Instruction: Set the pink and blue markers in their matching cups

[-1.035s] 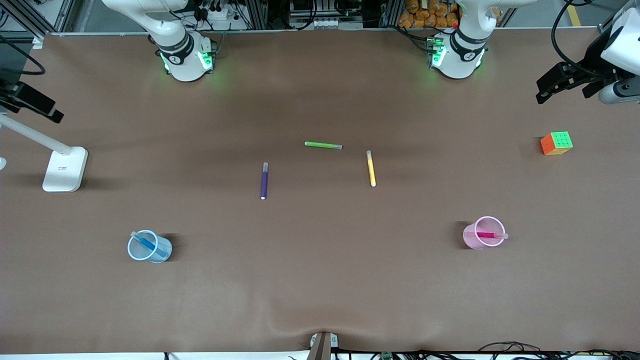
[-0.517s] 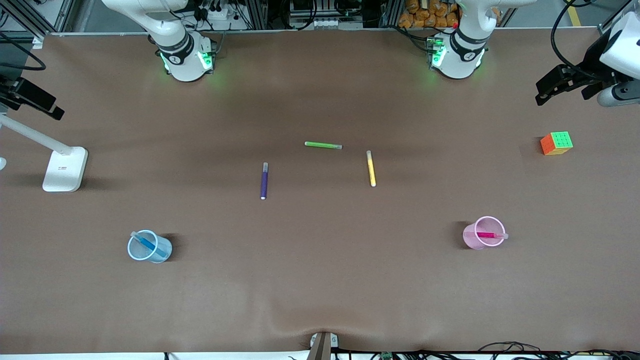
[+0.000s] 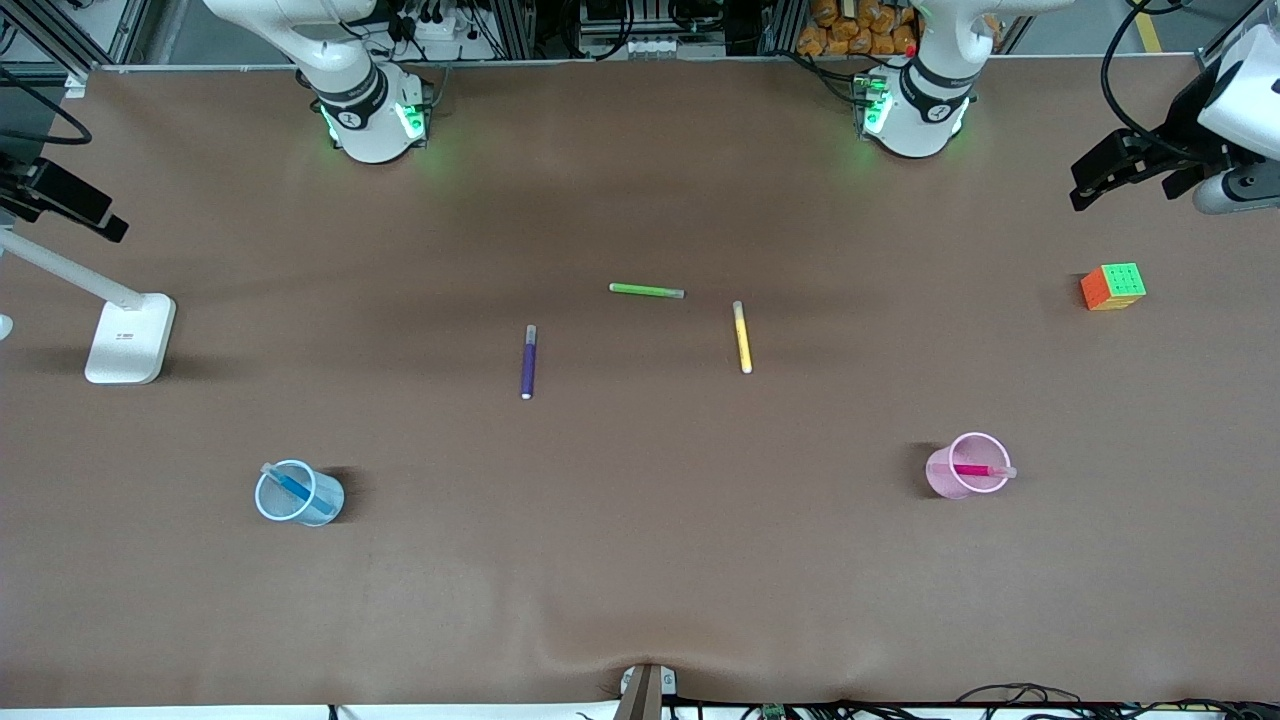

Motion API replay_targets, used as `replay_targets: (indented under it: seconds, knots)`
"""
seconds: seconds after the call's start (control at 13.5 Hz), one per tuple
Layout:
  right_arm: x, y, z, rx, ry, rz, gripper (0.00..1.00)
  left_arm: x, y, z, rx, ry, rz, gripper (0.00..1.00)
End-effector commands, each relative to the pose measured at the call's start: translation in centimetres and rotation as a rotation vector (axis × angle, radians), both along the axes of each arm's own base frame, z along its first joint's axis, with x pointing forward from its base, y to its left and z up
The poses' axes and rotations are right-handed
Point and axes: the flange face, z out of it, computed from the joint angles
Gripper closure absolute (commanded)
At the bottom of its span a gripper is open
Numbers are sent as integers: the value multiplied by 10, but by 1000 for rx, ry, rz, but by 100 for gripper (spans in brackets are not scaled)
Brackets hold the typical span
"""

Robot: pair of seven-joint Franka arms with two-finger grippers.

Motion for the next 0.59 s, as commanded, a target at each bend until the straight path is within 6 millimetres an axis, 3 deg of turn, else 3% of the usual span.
replay_targets:
  seconds: [0.0,0.3,0.52]
  knots:
    - [3,-7,-1,-13,5,-20,0,2,-4,3,-6,13,-20,0]
    - [16,-14,-19,-6,28,-31,0,1,-1,7,-8,13,-14,0]
    - [17,-13,-20,1,28,-36,0,-1,0,6,-6,33,-12,0]
